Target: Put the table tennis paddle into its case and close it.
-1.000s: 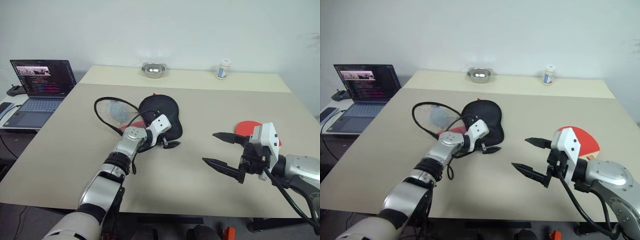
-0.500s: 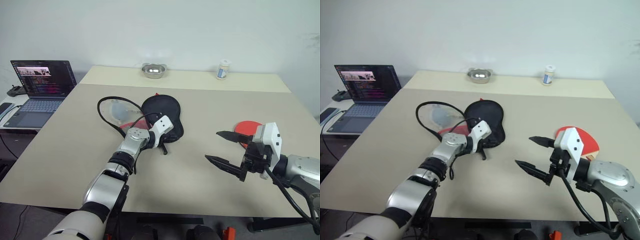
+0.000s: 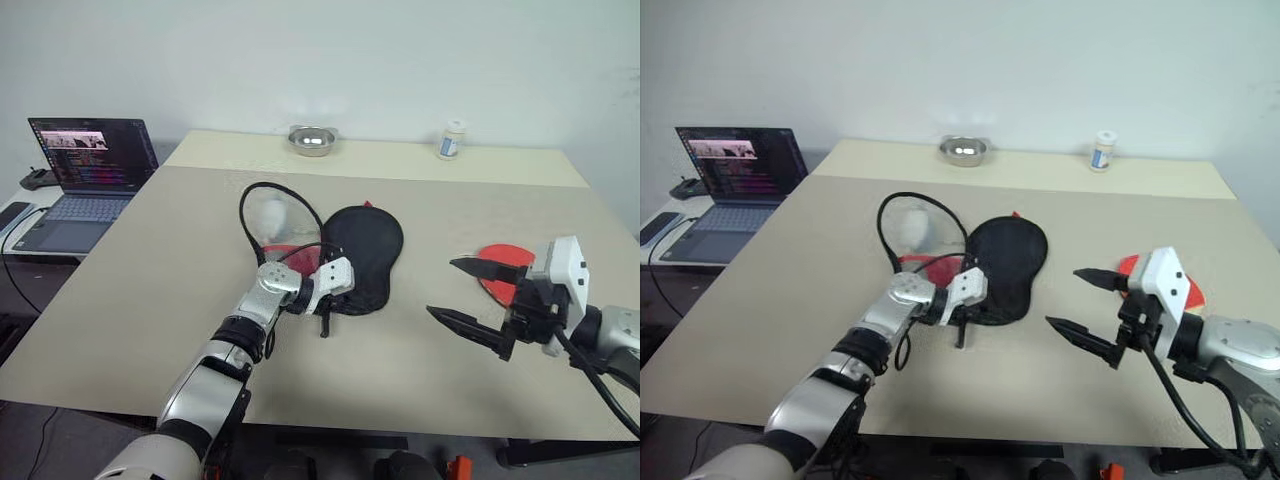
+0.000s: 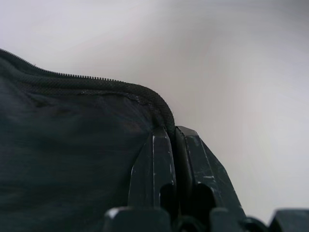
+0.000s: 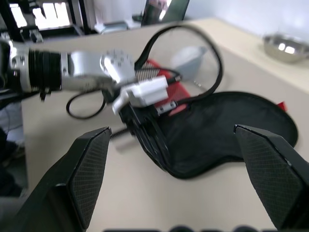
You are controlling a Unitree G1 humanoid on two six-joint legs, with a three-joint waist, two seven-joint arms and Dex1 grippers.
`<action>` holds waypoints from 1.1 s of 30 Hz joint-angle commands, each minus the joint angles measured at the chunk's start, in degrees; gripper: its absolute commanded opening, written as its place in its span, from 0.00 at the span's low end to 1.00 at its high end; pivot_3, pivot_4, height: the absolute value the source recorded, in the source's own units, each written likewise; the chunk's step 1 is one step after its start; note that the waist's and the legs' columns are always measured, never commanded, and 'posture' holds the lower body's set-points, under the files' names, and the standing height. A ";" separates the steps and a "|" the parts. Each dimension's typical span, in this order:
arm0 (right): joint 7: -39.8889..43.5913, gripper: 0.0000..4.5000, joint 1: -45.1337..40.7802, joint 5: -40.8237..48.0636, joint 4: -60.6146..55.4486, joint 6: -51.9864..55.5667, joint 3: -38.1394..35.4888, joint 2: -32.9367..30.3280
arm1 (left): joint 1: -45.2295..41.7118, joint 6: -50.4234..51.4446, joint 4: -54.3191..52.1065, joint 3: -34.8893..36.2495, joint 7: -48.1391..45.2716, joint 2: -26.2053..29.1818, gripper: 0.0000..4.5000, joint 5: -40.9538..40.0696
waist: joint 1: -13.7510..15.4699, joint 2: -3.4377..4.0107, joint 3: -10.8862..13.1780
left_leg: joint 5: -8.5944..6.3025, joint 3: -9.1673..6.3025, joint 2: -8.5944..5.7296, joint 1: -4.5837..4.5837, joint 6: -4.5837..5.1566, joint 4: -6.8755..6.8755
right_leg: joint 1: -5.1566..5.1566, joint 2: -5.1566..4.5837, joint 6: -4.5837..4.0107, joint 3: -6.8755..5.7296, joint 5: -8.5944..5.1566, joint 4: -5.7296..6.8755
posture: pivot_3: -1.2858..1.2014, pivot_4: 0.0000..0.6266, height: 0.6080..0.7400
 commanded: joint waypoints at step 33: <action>-6.84 1.00 -3.00 -0.39 1.14 1.59 5.49 2.89 | 10.67 8.85 -26.36 -0.12 -5.91 5.22 0.73 -8.46 | -0.69 0.03 -0.02 | 0.01 -0.08 0.12 0.06 0.00 0.07 | 0.02 0.17 0.00 0.02 0.00 0.12 | 0.52 0.24 1.00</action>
